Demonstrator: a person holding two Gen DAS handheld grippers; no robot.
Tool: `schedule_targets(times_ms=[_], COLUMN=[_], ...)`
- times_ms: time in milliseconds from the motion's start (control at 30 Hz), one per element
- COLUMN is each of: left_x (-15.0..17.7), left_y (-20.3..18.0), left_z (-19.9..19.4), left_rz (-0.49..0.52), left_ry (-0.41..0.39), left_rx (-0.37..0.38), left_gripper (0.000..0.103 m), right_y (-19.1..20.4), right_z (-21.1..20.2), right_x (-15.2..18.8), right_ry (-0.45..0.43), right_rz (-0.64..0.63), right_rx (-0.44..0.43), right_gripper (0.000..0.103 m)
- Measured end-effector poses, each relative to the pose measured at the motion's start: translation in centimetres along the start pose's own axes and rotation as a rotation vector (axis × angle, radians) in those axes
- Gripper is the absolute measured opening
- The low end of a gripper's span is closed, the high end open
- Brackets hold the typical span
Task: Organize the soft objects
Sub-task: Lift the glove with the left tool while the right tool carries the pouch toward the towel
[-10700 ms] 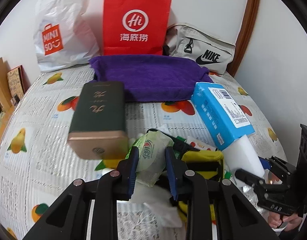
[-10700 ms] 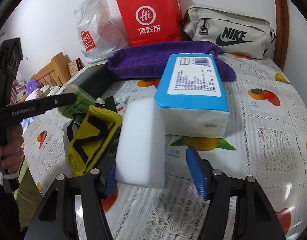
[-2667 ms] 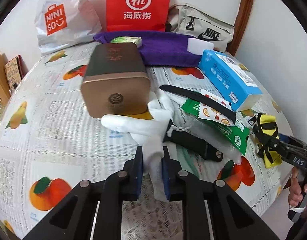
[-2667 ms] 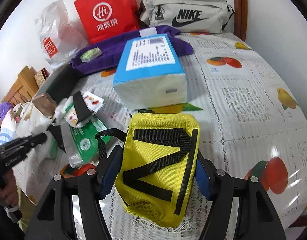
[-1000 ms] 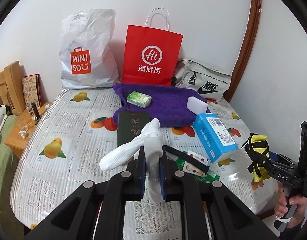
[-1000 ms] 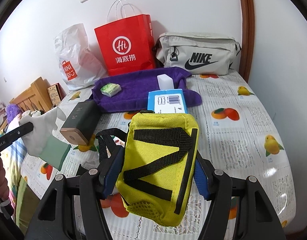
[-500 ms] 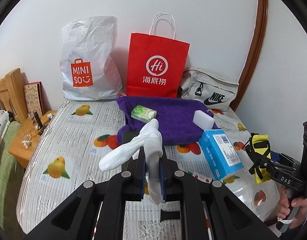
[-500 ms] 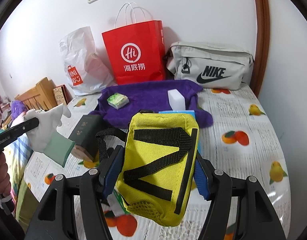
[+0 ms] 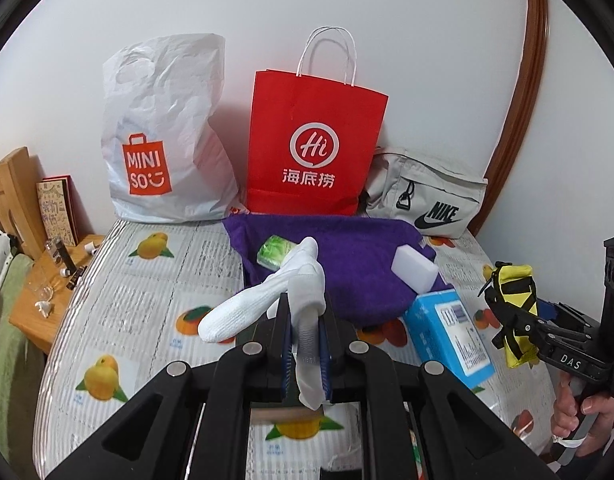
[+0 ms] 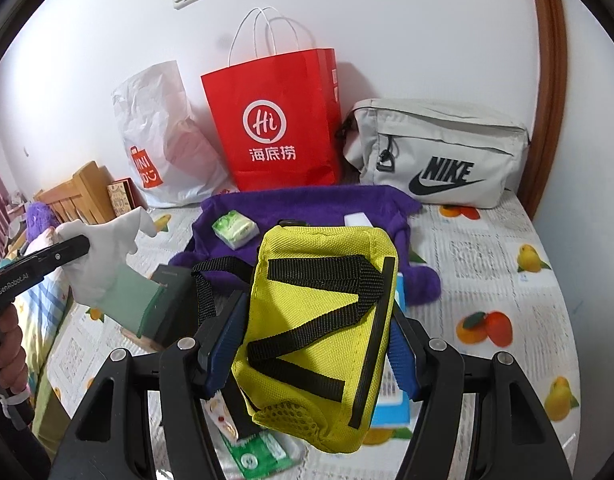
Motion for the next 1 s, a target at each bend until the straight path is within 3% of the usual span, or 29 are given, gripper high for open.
schedule_targets(times_ms=[433, 1000], left_x=[-3.9, -7.0], left_y=[1.1, 0.5], left_z=[4.6, 12.8], left_rz=[-0.033, -0.003], left_ry=[0.033, 0.051], left_rx=[0.008, 0.100], left_gripper=[0.011, 0.011], right_y=[0.0, 0.3], right_z=[5.8, 14.5], right_x=[-4.5, -6.7], right_ry=[0.035, 0.131], right_rz=[-0.018, -0.039], right_rx=[-0.019, -0.017], right_gripper=[0.064, 0.064])
Point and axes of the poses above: each gripper's, at about its wrist camera, not at the fingertips, and z roughly the way its jaws point, y to its left, x to its underside, the point moved 1 cm from there along z, roughly the way its jaws point, and after that the axes turned 6 degrees about z, right-handed, at the moved point
